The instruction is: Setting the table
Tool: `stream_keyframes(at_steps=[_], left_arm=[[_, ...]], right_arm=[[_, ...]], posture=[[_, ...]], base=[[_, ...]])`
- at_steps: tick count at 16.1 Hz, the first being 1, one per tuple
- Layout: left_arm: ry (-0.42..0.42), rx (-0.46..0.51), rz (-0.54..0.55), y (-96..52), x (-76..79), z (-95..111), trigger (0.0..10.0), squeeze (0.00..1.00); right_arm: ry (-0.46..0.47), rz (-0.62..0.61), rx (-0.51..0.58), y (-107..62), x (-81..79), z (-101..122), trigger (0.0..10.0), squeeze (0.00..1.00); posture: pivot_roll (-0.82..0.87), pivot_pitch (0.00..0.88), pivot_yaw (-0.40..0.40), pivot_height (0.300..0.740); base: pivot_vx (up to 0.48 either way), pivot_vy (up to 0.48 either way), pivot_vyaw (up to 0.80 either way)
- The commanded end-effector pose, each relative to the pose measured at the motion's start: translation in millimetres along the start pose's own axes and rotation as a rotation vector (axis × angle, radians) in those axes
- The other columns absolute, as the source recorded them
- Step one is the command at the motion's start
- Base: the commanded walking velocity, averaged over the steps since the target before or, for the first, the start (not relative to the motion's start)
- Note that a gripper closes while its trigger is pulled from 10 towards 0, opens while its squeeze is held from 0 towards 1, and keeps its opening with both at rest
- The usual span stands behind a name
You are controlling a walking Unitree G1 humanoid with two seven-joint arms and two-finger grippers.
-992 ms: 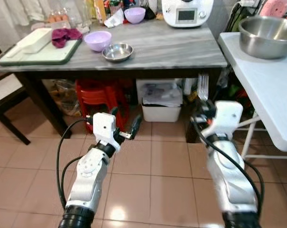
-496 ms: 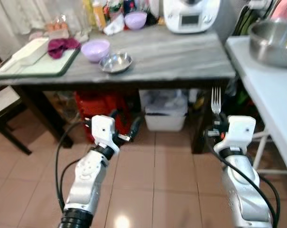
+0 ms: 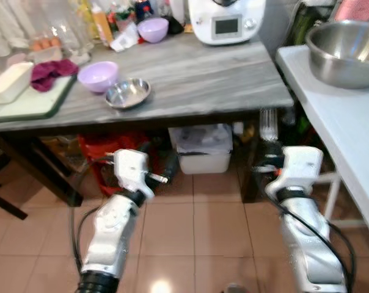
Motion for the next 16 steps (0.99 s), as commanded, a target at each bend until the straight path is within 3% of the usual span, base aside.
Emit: stream_keyframes(at_steps=[1, 4, 16], left_arm=[[0.026, 0.002, 0.028, -5.4, -10.8, 4.7, 10.0, 0.00], [0.024, -0.002, 0.026, -6.5, -10.9, 4.7, 10.0, 0.00], [0.018, -0.011, 0.013, -5.4, -7.7, 4.0, 10.0, 0.00]], right_arm=[[0.017, 0.028, 0.033, 1.8, -10.2, 8.7, 10.0, 0.00], [0.022, 0.028, 0.031, 1.4, -12.0, 8.8, 10.0, 0.00], [0.035, 0.022, 0.029, 2.9, -13.6, 9.5, 10.0, 0.00]], posture=[[-0.13, 0.099, 0.103, 0.740], [-0.13, 0.102, 0.106, 0.740], [-0.14, 0.106, 0.109, 0.740]], base=[[0.412, 0.000, 0.53], [0.414, 0.000, 0.51], [0.418, 0.000, 0.00]])
Point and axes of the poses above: a point about 5 cm out from each wrist's last joint towards the gripper, its own y axis pointing out of the wrist towards the gripper, its own z axis along the axis of the wrist's last joint, x = y × z, the point moved 2 cm from there along y, pointing out of the wrist towards the gripper, and after that the axes turned 8 degrees about -y, right-handed, at the moved point
